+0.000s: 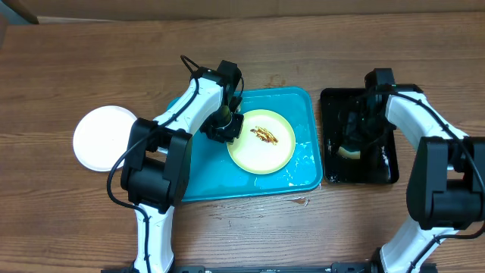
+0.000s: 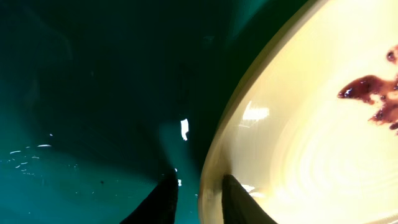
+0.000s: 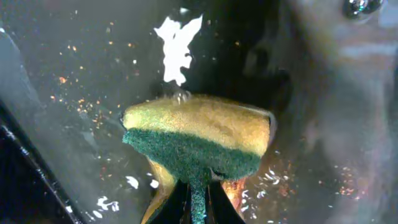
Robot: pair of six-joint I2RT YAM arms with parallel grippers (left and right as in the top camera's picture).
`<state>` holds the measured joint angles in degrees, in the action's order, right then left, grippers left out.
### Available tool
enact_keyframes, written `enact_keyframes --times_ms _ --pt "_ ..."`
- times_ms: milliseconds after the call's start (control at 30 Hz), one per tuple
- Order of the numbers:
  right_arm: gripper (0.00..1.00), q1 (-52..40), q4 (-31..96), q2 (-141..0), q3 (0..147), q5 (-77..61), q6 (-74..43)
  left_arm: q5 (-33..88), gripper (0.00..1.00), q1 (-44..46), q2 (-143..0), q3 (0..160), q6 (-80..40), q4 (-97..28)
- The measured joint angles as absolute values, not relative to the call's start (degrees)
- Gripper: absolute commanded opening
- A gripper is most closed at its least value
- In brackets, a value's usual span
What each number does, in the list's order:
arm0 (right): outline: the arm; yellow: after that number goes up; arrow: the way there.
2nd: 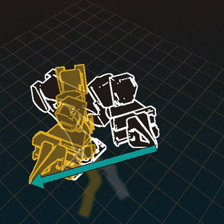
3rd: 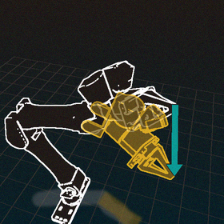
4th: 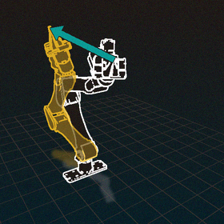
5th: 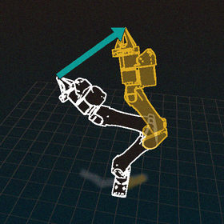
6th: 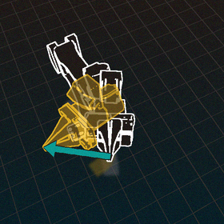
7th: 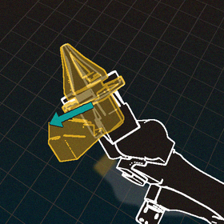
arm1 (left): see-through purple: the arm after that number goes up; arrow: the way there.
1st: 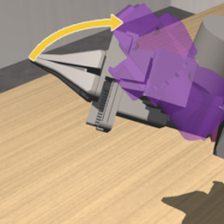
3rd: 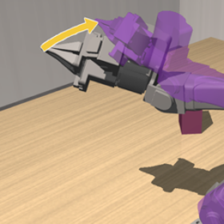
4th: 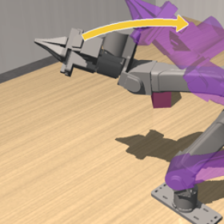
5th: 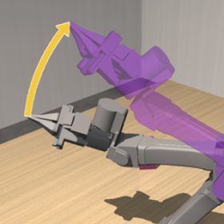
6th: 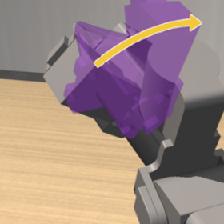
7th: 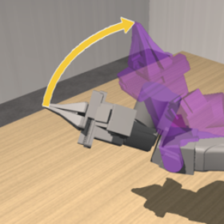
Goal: Clean dirty plates on tray and stack at the side
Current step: 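Pull the yellow plate forward onto the teal tray with the left gripper, then scrub the yellow plate with the right-held sponge while the left gripper holds it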
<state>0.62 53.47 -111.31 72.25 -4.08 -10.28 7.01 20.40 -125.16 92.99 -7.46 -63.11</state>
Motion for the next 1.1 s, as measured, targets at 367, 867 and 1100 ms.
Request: enact_keyframes --times_ms 367,867,1100 --pt "0.05 0.6 59.7 -111.5 77.5 -5.7 -10.2 8.1 0.35 20.5 -125.2 93.0 -7.4 -63.7" --pt "0.06 -6.6 63.1 -105.7 82.0 -8.6 -6.8 10.3 0.04 20.5 -125.3 93.0 -7.3 -63.7" --pt "0.04 -14.5 60.8 -105.7 82.0 -12.1 -6.7 10.3 0.04 20.5 -125.3 93.0 -7.3 -63.7"
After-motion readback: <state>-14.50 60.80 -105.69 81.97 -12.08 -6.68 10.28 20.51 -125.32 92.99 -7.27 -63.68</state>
